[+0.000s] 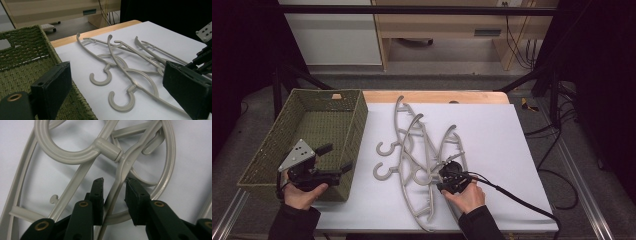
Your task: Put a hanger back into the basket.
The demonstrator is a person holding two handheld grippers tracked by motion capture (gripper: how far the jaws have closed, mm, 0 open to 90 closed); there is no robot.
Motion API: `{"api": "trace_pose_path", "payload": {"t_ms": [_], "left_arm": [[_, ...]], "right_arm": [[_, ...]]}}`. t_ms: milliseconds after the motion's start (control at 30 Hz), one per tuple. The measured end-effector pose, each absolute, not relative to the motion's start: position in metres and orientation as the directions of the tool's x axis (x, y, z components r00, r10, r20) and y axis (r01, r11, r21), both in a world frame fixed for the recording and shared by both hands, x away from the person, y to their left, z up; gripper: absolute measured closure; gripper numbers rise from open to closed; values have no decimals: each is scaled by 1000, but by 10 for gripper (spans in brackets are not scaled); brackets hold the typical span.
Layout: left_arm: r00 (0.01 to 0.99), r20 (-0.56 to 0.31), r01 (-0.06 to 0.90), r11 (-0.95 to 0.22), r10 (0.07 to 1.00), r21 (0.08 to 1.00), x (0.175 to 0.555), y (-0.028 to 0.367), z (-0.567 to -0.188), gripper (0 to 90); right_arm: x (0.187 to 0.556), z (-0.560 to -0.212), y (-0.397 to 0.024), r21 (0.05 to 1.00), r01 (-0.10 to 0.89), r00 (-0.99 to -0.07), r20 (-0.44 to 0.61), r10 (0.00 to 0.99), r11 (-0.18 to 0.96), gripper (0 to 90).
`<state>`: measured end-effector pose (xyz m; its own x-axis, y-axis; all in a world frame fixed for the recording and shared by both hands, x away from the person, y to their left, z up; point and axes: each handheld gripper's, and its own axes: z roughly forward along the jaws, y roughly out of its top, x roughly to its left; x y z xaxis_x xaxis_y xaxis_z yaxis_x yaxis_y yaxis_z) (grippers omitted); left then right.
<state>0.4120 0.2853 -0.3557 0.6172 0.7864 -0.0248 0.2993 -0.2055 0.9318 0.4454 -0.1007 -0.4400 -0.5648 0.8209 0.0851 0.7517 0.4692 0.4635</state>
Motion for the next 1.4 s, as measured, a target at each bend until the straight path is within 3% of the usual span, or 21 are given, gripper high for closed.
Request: {"api": "trace_pose_path", "payload": {"t_ms": [400, 600, 900, 1400], "left_arm": [[619, -20, 299, -211, 785, 931, 412, 284, -356, 88], [619, -19, 298, -212, 785, 931, 411, 284, -356, 89], [622, -17, 295, -213, 783, 931, 411, 283, -355, 91], [636, 3, 278, -234, 771, 932, 409, 280, -354, 91]], "right_arm": [[450, -442, -99, 415, 819, -493, 154, 856, 397, 755], [449, -440, -103, 396, 825, -487, 139, 862, 403, 819], [447, -426, -111, 401, 824, -493, 156, 856, 401, 828], [445, -383, -142, 482, 759, -583, 206, 786, 437, 831]]}}
